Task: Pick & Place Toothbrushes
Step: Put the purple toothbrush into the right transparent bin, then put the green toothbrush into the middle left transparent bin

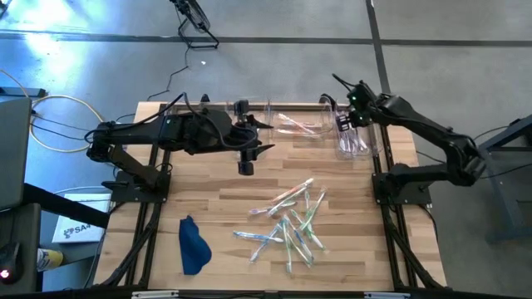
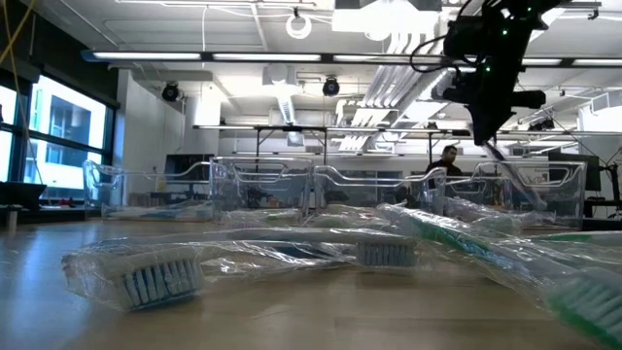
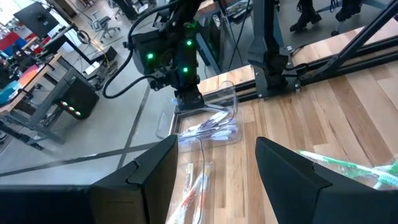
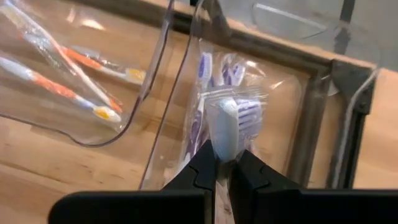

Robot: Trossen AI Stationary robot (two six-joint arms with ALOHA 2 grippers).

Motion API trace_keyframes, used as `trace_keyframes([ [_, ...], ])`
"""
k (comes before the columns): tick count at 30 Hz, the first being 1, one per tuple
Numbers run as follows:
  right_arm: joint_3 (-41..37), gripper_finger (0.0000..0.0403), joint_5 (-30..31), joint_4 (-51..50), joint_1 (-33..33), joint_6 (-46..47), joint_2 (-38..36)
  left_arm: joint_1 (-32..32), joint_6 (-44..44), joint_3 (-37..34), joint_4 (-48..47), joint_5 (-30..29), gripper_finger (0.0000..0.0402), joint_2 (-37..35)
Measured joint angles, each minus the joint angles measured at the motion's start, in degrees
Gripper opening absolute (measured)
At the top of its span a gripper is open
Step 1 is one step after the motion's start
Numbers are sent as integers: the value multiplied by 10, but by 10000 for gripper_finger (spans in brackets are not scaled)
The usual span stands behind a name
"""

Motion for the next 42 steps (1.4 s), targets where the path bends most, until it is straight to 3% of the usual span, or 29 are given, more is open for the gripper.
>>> trace_keyframes([
  [7, 0, 10, -44, 4, -8, 2, 34, 0, -9, 0, -6, 0, 209, 0],
  [12, 0, 15, -40, 5, -8, 16, 48, 0, -13, 0, -6, 0, 209, 0],
  [30, 0, 150, -13, 3, -8, -17, 53, 0, -28, 0, -14, 0, 209, 0],
  [35, 0, 145, -63, 7, -8, -36, 34, 0, -28, 0, -14, 0, 209, 0],
  [42, 0, 105, -148, 27, -8, -48, -36, 0, -26, 0, -15, 0, 209, 0],
])
